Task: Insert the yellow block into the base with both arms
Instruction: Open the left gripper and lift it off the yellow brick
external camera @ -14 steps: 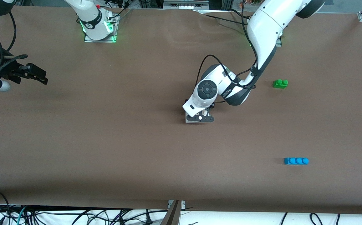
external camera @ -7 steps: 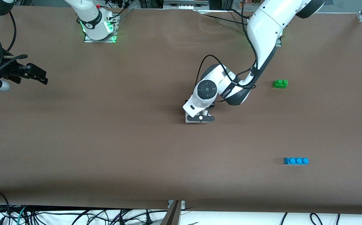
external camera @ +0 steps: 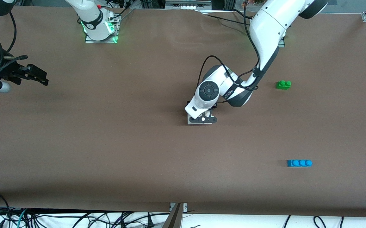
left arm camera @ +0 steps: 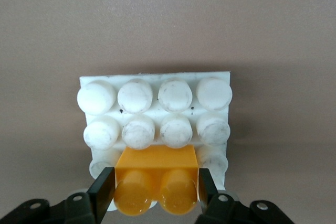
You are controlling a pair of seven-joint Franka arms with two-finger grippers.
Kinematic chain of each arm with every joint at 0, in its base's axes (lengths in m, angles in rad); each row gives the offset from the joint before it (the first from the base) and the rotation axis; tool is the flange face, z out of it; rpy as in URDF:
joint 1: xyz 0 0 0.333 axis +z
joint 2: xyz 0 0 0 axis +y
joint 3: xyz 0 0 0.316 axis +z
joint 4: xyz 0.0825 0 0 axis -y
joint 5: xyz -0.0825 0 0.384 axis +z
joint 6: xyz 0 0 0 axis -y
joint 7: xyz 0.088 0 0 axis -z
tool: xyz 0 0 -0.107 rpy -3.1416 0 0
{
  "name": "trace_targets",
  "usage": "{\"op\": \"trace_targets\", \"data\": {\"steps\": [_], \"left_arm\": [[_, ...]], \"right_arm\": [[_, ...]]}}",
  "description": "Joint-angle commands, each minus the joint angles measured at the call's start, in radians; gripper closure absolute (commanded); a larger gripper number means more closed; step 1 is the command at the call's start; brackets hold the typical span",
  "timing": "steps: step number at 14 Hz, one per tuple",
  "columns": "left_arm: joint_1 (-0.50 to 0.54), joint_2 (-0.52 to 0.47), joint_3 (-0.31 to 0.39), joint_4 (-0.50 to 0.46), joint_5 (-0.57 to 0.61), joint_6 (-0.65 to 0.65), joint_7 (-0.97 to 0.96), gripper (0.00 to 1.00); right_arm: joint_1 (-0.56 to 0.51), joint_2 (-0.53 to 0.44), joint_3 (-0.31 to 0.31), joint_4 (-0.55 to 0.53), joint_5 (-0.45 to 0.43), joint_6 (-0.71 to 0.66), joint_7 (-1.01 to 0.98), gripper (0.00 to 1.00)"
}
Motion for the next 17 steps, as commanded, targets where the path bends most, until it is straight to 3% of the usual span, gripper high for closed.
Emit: {"op": "trace_targets", "data": {"steps": [1, 4, 7, 13, 17], "left_arm": [[-0.014, 0.001, 0.010, 0.007, -0.015, -0.016, -0.012, 0.00], [-0.011, -0.013, 0.009, 0.010, -0.015, -0.035, -0.009, 0.00], [0.009, -0.100, 0.013, 0.024, -0.015, -0.162, 0.000, 0.00], [0.195, -0.329, 0.007, 0.038, -0.018, -0.367, 0.047, 0.00], [0.301, -0.383, 0.015, 0.206, -0.001, -0.594, 0.109, 0.00]], "right_arm": [[-0.011, 0.004, 0.006, 0.015, 0.018, -0.014, -0.006, 0.01], [-0.011, 0.004, 0.006, 0.015, 0.018, -0.014, -0.006, 0.01], [-0.011, 0.004, 0.006, 0.015, 0.016, -0.014, -0.006, 0.01], [-0.011, 0.004, 0.006, 0.015, 0.018, -0.014, -0.006, 0.01], [-0.011, 0.004, 0.006, 0.015, 0.018, -0.014, -0.006, 0.01]]}}
